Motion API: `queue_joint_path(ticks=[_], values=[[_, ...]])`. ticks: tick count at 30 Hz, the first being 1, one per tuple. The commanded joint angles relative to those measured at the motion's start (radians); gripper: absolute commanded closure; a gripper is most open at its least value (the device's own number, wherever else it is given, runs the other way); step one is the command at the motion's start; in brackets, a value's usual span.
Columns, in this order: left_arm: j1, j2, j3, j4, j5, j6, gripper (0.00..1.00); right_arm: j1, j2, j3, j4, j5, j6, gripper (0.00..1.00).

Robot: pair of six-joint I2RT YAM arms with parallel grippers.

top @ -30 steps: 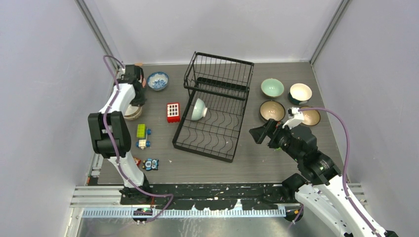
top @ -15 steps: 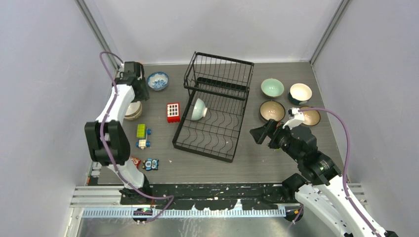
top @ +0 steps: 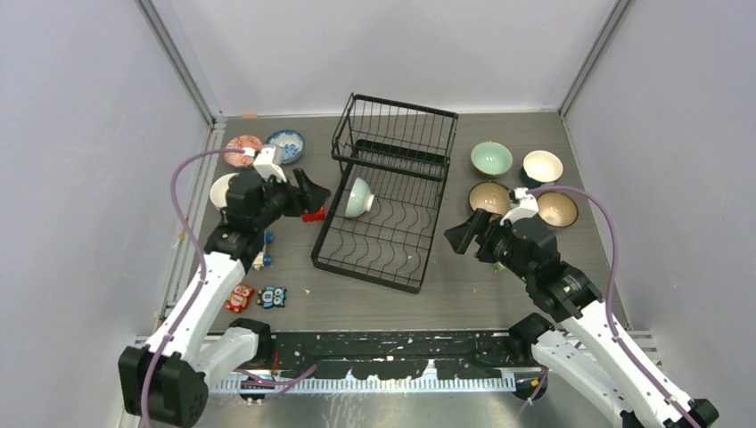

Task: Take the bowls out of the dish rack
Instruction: Pick up the bowl from the dish rack.

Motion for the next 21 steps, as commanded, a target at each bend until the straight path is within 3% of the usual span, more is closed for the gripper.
queue_joint_path(ticks=[1,7,10,21], values=[[-0.010,0.017,-0.112,0.313,0.246,-0.103,0.24,0.004,0.044,-0.014,0.120,-0.021,0.040,0.00],[-0.031,0.051,-0.259,0.570,0.245,-0.138,0.13,0.005,0.095,-0.106,0.272,-0.047,0.112,0.00],[-0.042,0.116,-0.279,0.683,0.232,-0.167,0.14,0.005,0.148,-0.133,0.330,-0.046,0.140,0.00],[-0.085,0.304,-0.235,0.835,0.275,-0.114,0.20,0.005,0.261,-0.139,0.360,0.005,0.138,0.00]])
